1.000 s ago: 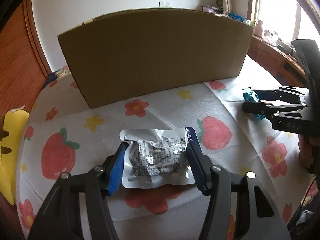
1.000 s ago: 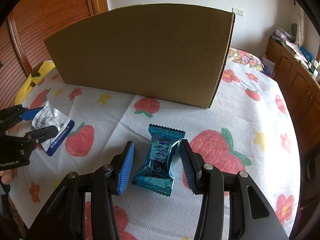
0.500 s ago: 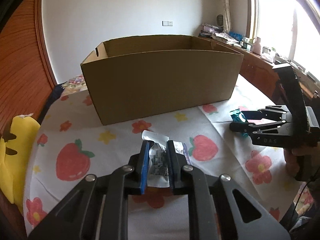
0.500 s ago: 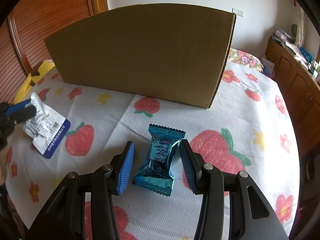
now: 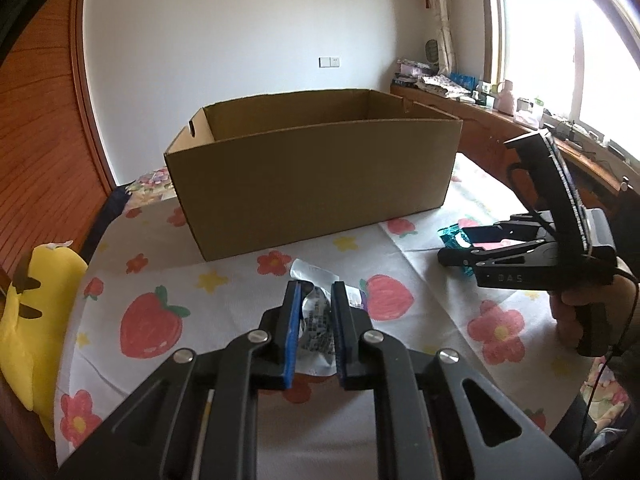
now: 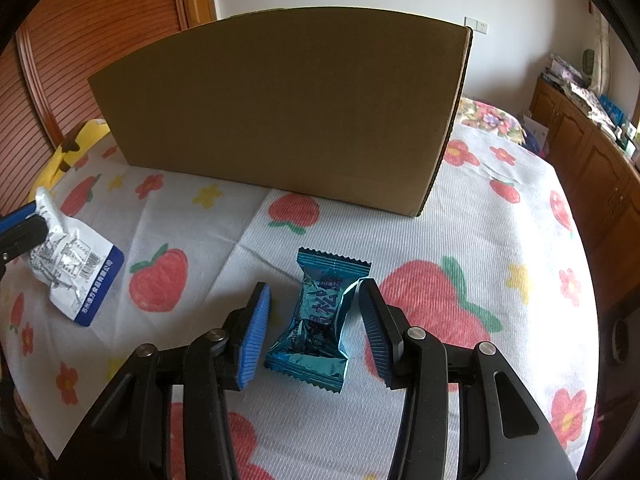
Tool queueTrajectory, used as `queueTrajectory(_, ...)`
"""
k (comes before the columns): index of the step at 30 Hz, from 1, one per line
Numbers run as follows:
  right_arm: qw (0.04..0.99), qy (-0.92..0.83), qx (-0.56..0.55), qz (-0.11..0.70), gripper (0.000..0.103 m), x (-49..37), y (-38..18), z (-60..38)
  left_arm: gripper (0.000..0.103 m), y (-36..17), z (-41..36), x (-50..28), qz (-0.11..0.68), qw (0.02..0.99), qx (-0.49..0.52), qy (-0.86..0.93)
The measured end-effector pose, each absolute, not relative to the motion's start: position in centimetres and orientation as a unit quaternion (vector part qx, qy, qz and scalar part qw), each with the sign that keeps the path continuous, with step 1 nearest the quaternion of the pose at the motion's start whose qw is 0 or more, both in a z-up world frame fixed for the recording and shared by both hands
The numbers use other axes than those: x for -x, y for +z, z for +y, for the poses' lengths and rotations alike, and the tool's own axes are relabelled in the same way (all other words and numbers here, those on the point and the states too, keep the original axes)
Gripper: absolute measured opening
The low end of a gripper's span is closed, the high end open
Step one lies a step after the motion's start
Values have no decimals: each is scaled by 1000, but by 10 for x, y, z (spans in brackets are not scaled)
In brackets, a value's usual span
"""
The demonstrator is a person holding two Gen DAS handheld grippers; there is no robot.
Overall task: Organize snacks
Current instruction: 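Grasp the silver foil packet with the left gripper while the right grasps the teal candy, then lift and carry the foil packet and teal candy over the box with both grippers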
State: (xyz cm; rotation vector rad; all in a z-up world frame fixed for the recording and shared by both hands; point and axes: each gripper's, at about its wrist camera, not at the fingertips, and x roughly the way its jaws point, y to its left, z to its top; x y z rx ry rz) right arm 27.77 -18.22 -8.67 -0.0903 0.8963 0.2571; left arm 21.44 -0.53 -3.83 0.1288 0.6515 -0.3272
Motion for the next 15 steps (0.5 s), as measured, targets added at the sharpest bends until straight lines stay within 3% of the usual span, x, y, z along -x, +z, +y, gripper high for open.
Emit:
queueTrajectory(2, 893, 122, 41, 431, 42, -278, -87, -184, 11, -34, -5, -212, 311, 935, -65, -156)
queueTrajectory(3, 894, 116, 38, 431, 30, -278, -87, -186, 11, -32, -5, -210, 307, 937, -66, -155)
queueTrajectory(4, 895, 114, 35, 430, 23, -278, -86, -188, 11, -30, -4, -209, 304, 938, -66, -154)
queueTrajectory(6, 894, 117, 35, 431, 19, -278, -86, -189, 11, -27, -4, -207, 300, 939, -65, -153)
queueTrajectory(15, 897, 128, 30, 423, 19, -268, -78, -195, 11, -9, -7, -195, 277, 947, -64, -152)
